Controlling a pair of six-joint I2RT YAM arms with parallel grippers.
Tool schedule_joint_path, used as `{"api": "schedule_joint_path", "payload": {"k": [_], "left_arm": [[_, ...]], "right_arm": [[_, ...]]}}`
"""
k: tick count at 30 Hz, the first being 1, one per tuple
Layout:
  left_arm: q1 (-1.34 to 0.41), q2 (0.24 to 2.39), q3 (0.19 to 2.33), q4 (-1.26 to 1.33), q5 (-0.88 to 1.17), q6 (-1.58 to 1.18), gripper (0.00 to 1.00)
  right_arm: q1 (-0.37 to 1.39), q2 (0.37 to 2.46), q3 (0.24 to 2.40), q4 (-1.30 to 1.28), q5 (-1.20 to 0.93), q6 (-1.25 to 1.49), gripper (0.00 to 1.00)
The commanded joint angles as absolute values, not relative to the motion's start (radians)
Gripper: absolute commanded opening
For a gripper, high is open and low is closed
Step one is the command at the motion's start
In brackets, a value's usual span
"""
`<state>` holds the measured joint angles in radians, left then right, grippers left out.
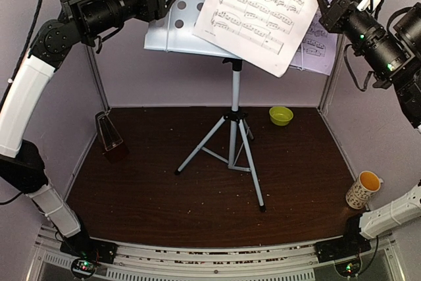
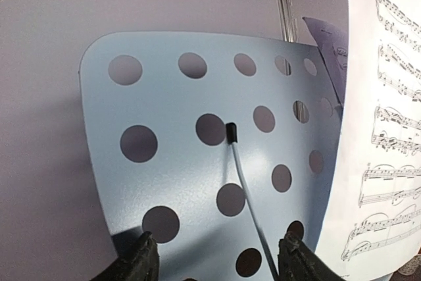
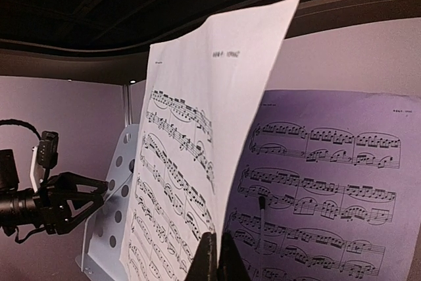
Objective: Set up the instrument practice props
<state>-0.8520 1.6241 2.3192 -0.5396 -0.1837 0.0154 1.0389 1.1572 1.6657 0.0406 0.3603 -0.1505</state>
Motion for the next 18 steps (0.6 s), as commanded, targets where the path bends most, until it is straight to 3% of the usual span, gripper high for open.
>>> {"api": "schedule_joint_path", "payload": {"k": [1, 10, 18], "left_arm": [[-0.853, 1.671, 2.404, -0.534, -0.187, 0.026, 0.63], [-0.853, 1.693, 2.41, -0.517, -0.205, 0.039, 0.45], [-0.854, 1.708, 2.407, -0.512, -0.198, 0.034, 0.45]], "right_arm": [[1.03, 1.166, 1.704, 0.084, 0.385, -0.169, 0.0], [1.028, 1.212, 1.731, 0.096, 0.385, -0.188, 0.0], [1.027, 1.23, 1.74, 0.113, 0.394, -0.208, 0.0]]}}
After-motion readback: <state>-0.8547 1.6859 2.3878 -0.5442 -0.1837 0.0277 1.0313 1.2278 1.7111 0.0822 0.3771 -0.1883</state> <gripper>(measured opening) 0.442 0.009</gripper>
